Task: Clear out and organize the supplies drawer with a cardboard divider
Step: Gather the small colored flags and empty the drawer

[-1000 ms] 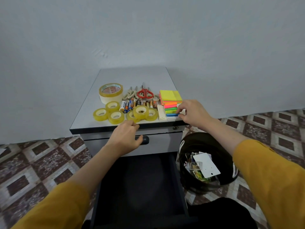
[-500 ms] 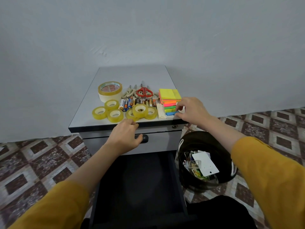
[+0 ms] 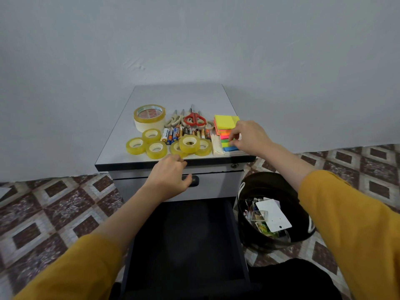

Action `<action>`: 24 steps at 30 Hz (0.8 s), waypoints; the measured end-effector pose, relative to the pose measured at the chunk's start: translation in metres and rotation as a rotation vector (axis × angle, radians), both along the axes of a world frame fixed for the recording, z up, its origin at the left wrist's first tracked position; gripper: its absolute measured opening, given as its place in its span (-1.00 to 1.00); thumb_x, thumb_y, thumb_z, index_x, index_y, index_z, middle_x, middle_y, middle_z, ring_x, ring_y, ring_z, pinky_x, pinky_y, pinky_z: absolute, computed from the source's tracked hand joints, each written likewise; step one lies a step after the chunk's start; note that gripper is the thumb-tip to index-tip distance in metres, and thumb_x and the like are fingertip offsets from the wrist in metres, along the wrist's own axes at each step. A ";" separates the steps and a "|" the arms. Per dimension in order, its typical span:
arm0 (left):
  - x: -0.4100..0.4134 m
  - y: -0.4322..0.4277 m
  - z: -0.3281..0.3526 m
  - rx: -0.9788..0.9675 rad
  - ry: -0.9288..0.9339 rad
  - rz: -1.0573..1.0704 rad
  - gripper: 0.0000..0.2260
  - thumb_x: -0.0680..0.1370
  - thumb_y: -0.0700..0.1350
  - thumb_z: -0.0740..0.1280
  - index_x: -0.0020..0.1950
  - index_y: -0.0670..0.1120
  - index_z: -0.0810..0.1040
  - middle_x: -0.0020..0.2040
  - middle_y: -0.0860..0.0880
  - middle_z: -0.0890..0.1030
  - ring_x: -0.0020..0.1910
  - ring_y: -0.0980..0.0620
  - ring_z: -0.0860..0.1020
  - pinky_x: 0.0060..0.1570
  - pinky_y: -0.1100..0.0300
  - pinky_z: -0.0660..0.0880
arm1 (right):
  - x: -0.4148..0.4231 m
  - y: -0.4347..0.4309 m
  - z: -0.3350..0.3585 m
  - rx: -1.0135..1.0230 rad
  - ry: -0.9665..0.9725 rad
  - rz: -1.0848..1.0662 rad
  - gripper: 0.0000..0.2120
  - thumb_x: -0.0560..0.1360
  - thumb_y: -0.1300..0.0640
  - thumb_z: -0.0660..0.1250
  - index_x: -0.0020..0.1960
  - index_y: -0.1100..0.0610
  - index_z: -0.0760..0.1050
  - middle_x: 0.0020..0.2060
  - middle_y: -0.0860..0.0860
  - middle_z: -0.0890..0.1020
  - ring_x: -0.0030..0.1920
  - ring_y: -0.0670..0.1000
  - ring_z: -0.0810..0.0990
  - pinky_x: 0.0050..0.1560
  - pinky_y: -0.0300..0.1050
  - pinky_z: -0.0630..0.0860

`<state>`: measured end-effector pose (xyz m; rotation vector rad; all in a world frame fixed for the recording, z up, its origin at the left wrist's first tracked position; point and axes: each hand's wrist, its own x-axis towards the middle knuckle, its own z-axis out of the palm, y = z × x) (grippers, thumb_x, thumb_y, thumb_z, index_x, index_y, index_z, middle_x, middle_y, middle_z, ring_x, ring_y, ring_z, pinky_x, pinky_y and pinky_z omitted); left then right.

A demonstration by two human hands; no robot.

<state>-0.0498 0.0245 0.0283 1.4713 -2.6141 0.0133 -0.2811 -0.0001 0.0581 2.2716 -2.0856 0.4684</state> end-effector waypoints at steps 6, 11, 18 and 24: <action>0.000 -0.001 -0.001 -0.004 0.015 0.001 -0.55 0.57 0.07 0.20 0.37 -0.16 0.42 0.26 -0.05 0.48 0.27 0.02 0.38 0.20 0.22 0.32 | -0.001 -0.001 0.002 -0.015 -0.039 0.012 -0.88 0.48 0.21 0.34 -0.05 0.16 0.65 -0.05 0.08 0.60 -0.01 0.07 0.52 -0.10 -0.17 0.33; 0.000 -0.001 -0.002 0.002 0.017 0.004 -0.54 0.57 0.07 0.20 0.38 -0.16 0.41 0.26 -0.05 0.48 0.28 0.02 0.37 0.22 0.23 0.30 | -0.002 -0.003 0.007 0.002 -0.041 0.013 -0.87 0.49 0.20 0.34 -0.03 0.17 0.65 -0.04 0.08 0.61 -0.02 0.04 0.51 -0.11 -0.21 0.28; 0.001 -0.001 -0.003 0.007 0.030 0.003 -0.54 0.57 0.06 0.20 0.38 -0.16 0.41 0.28 -0.04 0.47 0.30 0.02 0.36 0.23 0.23 0.30 | -0.002 -0.005 0.003 0.017 -0.053 -0.012 -0.87 0.49 0.20 0.34 -0.03 0.17 0.65 -0.04 0.08 0.63 -0.02 0.03 0.51 -0.10 -0.19 0.32; 0.002 -0.001 -0.005 0.005 0.047 0.006 -0.55 0.57 0.05 0.21 0.38 -0.16 0.41 0.27 -0.04 0.47 0.30 0.03 0.36 0.22 0.23 0.31 | -0.001 -0.001 0.007 -0.020 -0.048 0.035 -0.88 0.48 0.19 0.36 -0.04 0.17 0.66 -0.05 0.07 0.63 -0.10 -0.03 0.46 -0.12 -0.20 0.28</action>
